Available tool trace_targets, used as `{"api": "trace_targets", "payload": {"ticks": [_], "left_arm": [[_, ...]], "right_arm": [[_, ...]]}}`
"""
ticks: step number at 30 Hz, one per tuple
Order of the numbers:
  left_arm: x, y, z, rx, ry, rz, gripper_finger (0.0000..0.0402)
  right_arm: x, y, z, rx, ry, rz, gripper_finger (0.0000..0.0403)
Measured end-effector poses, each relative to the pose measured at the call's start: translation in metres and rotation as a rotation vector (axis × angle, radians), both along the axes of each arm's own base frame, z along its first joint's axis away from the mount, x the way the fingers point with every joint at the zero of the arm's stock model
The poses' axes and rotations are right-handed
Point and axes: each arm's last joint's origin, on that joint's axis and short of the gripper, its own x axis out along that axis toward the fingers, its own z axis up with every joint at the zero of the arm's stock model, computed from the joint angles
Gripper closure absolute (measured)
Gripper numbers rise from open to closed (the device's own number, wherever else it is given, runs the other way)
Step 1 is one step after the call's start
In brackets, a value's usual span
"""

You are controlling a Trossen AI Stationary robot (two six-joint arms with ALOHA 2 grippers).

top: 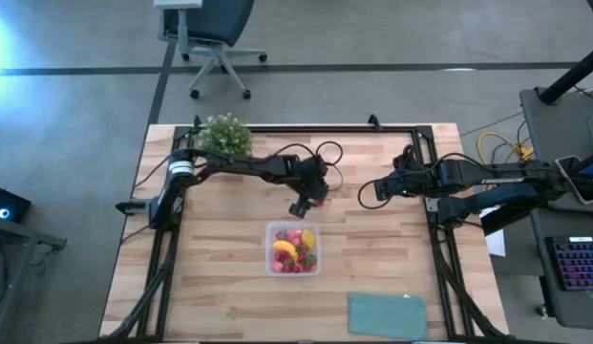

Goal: Pick and placing Produce into tupperware
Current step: Put the red strawberry into the transparent container

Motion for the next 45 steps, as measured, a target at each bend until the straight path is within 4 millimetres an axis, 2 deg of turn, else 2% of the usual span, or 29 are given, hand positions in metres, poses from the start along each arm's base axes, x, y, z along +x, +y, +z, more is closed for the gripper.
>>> {"api": "trace_targets", "payload": {"ticks": [8, 16, 27, 35, 39, 43, 45], "left_arm": [[0.011, 0.003, -0.017, -0.007, 0.029, 0.001, 0.0191], [0.014, 0.008, -0.019, 0.007, 0.034, 0.021, 0.0193], [0.011, 0.010, -0.021, 0.002, 0.070, 0.029, 0.0262], [0.011, 0.010, -0.020, 0.002, 0.074, 0.030, 0.0270], [0.013, 0.011, -0.009, 0.033, 0.063, 0.050, 0.0271], [0.010, 0.011, 0.027, 0.003, 0.019, 0.113, 0.0271], [0.001, 0.008, 0.049, -0.039, 0.010, 0.172, 0.0271]], "right_arm": [[0.000, 0.000, 0.000, 0.007, -0.008, -0.015, 0.0183], [0.000, 0.000, 0.000, 0.011, -0.014, -0.024, 0.0183], [0.000, 0.000, 0.000, 0.011, -0.013, -0.023, 0.0183], [0.000, 0.000, 0.000, 0.009, -0.011, -0.020, 0.0183], [0.000, 0.000, 0.000, 0.009, -0.011, -0.020, 0.0183], [0.000, 0.000, 0.000, 0.008, -0.010, -0.018, 0.0183], [0.000, 0.000, 0.000, 0.008, -0.009, -0.017, 0.0183]]}}
